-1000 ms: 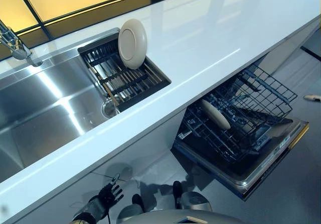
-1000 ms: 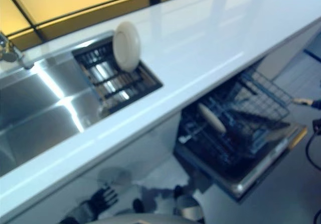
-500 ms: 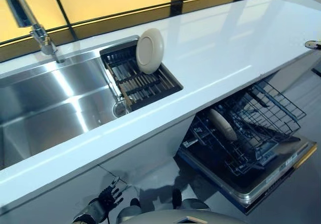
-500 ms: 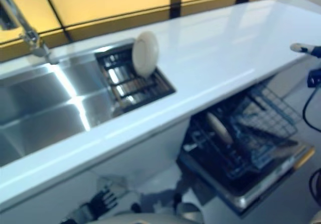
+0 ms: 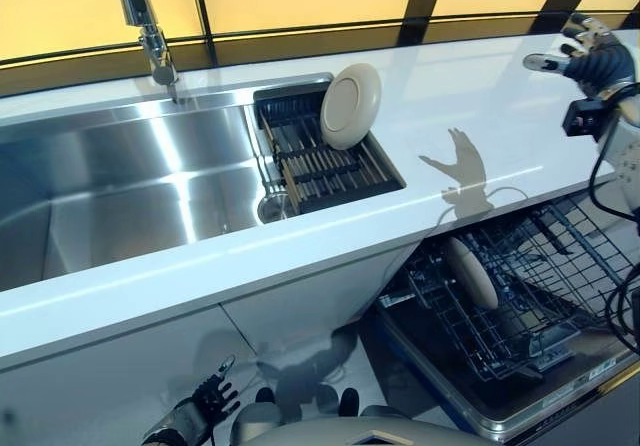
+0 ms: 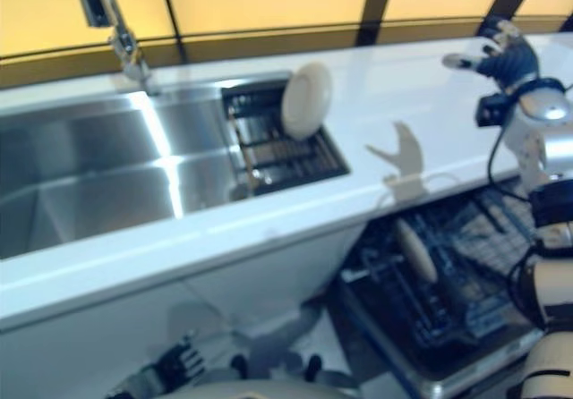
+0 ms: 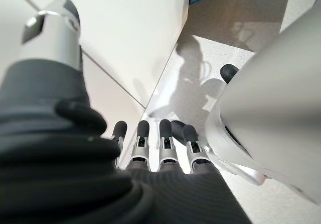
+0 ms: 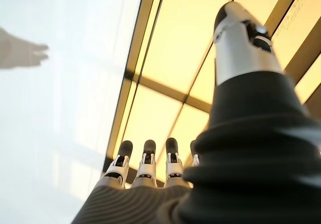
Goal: Take plates into dishwasher
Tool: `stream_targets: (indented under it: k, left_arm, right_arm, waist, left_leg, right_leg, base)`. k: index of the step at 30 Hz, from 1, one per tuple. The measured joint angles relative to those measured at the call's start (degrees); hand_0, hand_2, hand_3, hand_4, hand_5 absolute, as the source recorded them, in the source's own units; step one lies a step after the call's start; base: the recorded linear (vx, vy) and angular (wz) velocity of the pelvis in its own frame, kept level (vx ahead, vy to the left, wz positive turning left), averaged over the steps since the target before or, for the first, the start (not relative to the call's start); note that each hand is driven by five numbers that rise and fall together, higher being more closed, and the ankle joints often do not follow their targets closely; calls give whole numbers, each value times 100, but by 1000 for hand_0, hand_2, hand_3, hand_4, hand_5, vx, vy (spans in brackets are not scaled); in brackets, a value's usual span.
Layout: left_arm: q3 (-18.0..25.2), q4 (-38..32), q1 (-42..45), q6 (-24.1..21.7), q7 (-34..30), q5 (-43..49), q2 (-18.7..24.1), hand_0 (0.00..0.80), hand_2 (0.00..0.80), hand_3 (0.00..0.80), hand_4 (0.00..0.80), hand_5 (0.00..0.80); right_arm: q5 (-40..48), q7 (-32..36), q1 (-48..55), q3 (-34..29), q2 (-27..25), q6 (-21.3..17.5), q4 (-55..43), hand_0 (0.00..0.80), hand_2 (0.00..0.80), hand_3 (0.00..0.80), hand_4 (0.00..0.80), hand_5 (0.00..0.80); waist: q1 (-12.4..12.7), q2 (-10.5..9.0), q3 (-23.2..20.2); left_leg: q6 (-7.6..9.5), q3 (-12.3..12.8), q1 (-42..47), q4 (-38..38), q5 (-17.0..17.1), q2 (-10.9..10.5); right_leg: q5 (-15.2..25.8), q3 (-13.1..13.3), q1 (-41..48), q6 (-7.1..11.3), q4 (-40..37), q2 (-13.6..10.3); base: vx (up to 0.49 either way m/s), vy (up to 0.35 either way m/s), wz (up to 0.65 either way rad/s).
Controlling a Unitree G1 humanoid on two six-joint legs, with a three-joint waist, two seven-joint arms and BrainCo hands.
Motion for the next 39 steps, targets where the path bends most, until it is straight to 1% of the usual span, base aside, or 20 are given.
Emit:
stream_targets:
  k: [5,8,11,13,19,24,28,30,33,39]
  left_arm:
    - [-3,-42,-63,9,162,-111,1,0,0,0,0,0]
    - [-4,-75,-102,11,220,-247,-2,0,0,0,0,0]
    - [0,-200,-218,25,268,-320,-8,0,0,0,0,0]
    - [-2,-230,-254,26,286,-426,-9,0,0,0,0,0]
    - [-3,-298,-509,64,410,-672,-31,0,0,0,0,0]
    - [-3,-312,-599,64,455,-786,-41,0,0,0,0,0]
    - [-2,-335,-613,63,454,-905,-40,0,0,0,0,0]
    - [-3,-344,-624,67,452,-922,-53,0,0,0,0,0]
    - [-4,-345,-661,91,452,-923,-54,0,0,0,0,0]
    - [-3,-344,-676,91,452,-922,-56,0,0,0,0,0]
  right_arm:
    - [239,-70,-160,8,311,49,106,0,0,0,0,0]
    - [431,-91,-247,23,473,50,209,0,0,0,0,0]
    - [669,-141,-326,41,511,49,267,0,0,0,0,0]
    - [685,-142,-328,42,571,46,294,0,0,0,0,0]
    - [802,-145,-428,41,685,-89,452,0,0,0,0,0]
    - [930,-127,-678,41,828,-235,493,0,0,0,0,0]
    - [947,-92,-832,44,915,-321,562,0,0,0,0,0]
    - [962,-63,-837,45,921,-354,568,0,0,0,0,0]
    - [1028,-59,-873,47,930,-357,576,0,0,0,0,0]
    - [1165,-65,-1053,147,994,-431,575,0,0,0,0,0]
  waist:
    - [42,113,93]
    - [38,241,204]
    - [40,359,385]
    - [37,379,417]
    - [47,426,699]
    - [48,567,894]
    - [48,632,938]
    - [60,640,964]
    - [154,659,979]
    - [179,653,984]
  left_leg:
    - [4,-61,-141,1,39,-5]
    - [1,-110,-177,2,47,-5]
    - [-7,-127,-225,2,78,0]
    - [-15,-133,-298,4,87,8]
    - [-18,-203,-406,5,121,5]
    - [-18,-230,-421,4,129,-1]
    - [-21,-271,-513,4,152,-4]
    - [-20,-276,-527,4,158,-4]
    - [-20,-283,-531,4,158,-7]
    - [-21,-357,-555,4,180,-14]
  right_leg:
    - [17,-37,-106,-14,0,-2]
    - [18,-74,-121,-16,-1,-1]
    - [23,-89,-163,-22,3,7]
    - [25,-94,-230,-25,4,16]
    - [32,-167,-302,-36,19,15]
    - [31,-187,-304,-36,18,10]
    - [32,-226,-377,-37,18,7]
    - [35,-234,-389,-41,19,7]
    - [34,-248,-389,-41,19,5]
    - [34,-333,-375,-40,19,1]
  base:
    - [-60,-23,6]
    - [-67,-16,6]
    - [-69,-23,3]
    - [-47,-26,2]
    - [-44,-28,6]
    - [-46,21,3]
    - [-29,38,4]
    - [-9,12,2]
    - [0,0,0]
    - [7,6,6]
